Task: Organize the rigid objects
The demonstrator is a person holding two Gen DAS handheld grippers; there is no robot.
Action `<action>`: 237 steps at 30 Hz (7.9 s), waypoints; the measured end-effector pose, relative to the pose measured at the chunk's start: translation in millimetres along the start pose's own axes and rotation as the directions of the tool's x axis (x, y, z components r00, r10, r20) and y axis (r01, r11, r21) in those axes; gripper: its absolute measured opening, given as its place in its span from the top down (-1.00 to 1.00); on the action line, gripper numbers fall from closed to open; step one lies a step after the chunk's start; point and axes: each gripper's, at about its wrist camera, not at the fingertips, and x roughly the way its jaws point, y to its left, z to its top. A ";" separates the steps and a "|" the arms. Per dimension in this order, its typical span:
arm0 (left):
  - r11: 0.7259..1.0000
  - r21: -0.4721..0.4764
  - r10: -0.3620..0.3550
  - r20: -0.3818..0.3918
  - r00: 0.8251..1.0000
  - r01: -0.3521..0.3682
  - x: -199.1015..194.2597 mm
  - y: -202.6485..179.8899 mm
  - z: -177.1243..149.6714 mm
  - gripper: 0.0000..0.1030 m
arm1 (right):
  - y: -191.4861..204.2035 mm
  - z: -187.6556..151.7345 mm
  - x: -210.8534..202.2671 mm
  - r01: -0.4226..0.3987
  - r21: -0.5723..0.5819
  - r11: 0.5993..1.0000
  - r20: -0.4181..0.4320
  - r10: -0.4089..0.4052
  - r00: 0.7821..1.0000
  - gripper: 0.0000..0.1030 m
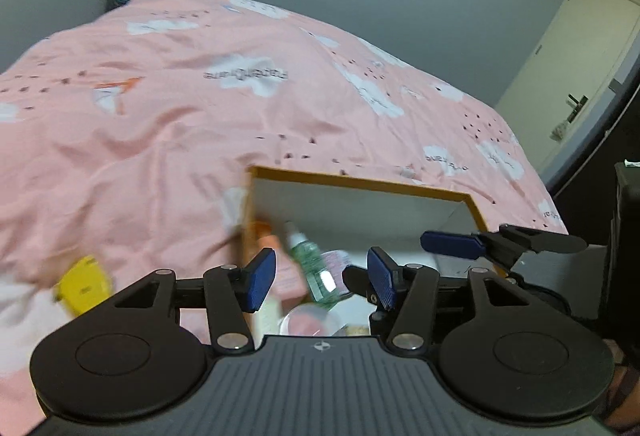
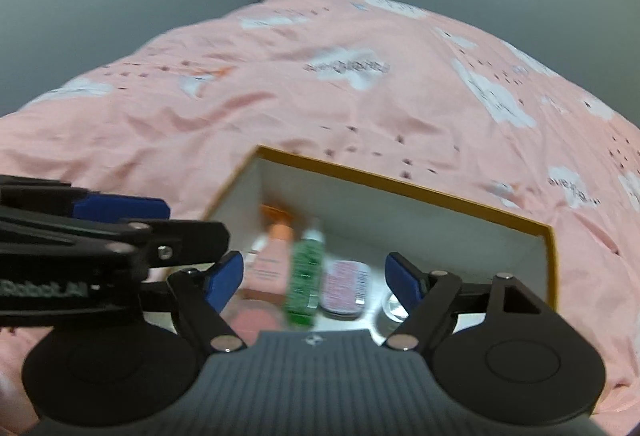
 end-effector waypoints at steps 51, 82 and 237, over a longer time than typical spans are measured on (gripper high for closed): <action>0.877 -0.315 0.285 -0.264 0.921 -0.362 24.8 150.7 -88.5 0.26 | 177.2 -54.6 72.7 -0.304 -0.364 0.880 -0.179 0.254 0.951 0.28; 0.849 -0.395 0.341 -0.098 0.935 -0.351 -7.4 184.1 -50.3 0.92 | 191.4 23.9 131.1 -0.237 -0.339 0.910 -0.136 0.202 0.970 -0.34; 0.961 0.239 -0.127 -0.075 0.989 0.141 56.4 -85.8 -8.5 -0.53 | -70.2 -30.3 7.9 0.083 -0.251 0.964 -0.350 -0.170 0.921 -0.62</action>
